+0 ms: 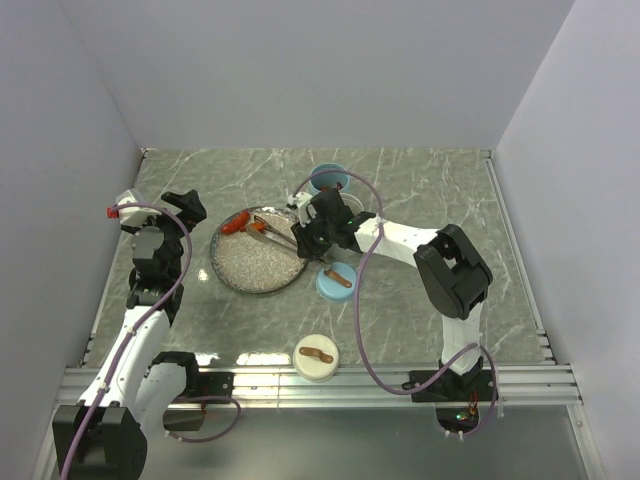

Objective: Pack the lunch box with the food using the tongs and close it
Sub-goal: Pick up the food using the clamp

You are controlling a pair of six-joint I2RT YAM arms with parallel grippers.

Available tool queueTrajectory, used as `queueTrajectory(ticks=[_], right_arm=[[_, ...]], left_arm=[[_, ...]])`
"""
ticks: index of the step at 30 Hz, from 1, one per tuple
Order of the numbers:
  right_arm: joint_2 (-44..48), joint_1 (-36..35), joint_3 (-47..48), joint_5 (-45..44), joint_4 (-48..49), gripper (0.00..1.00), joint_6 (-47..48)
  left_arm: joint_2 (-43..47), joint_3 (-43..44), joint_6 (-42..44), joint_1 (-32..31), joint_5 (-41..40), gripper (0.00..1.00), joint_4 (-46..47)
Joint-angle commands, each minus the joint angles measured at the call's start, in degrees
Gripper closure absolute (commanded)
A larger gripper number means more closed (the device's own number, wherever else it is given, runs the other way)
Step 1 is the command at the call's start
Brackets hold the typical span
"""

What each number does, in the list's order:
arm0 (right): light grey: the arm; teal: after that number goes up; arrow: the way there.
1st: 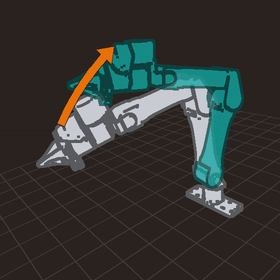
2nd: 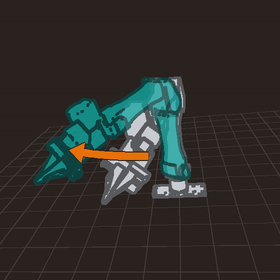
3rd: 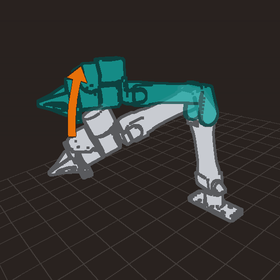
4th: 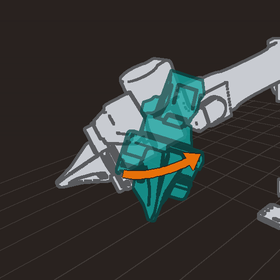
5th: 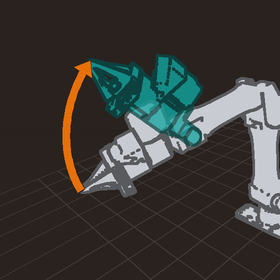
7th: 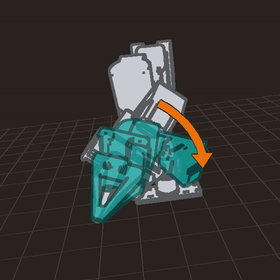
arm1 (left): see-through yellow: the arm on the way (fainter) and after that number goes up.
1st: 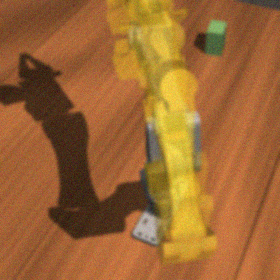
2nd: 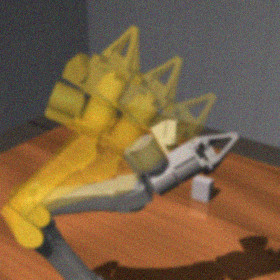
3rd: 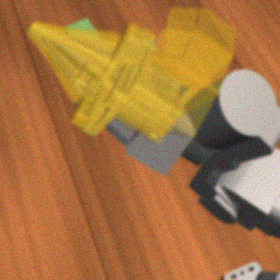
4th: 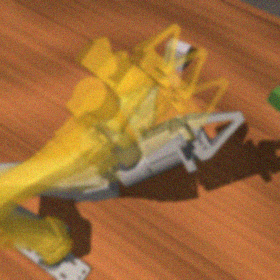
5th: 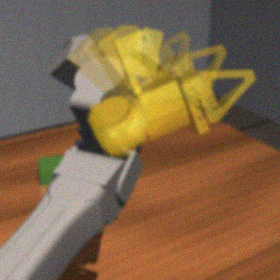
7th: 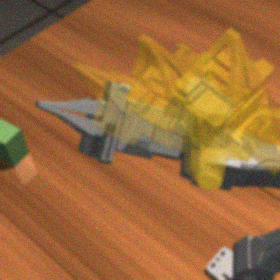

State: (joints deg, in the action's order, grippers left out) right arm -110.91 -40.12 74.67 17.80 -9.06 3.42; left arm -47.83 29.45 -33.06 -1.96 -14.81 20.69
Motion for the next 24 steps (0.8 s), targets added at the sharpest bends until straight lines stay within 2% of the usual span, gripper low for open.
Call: queueTrajectory(ticks=[1, 6, 13, 24], right_arm=[[2.62, 0.48, 0.83, -1.02, 0.44, 0.76, 0.01], [7.45, 0.30, -1.98, -1.89, 2.73, 0.78, -2.10], [21.34, -0.75, -6.55, -3.65, 4.75, 0.78, -5.62], [37.33, -1.45, -13.67, -15.33, 4.76, 0.78, -9.66]], left_arm=[[0.99, -0.10, 0.63, 0.11, 0.92, 0.01, 2.69], [1.34, -0.18, 0.71, 0.11, 0.83, 0.01, 2.52], [1.25, -0.18, 0.71, 0.11, 0.83, 0.01, 2.60], [1.87, -0.36, 0.54, 0.11, 1.27, 0.01, 2.60]])
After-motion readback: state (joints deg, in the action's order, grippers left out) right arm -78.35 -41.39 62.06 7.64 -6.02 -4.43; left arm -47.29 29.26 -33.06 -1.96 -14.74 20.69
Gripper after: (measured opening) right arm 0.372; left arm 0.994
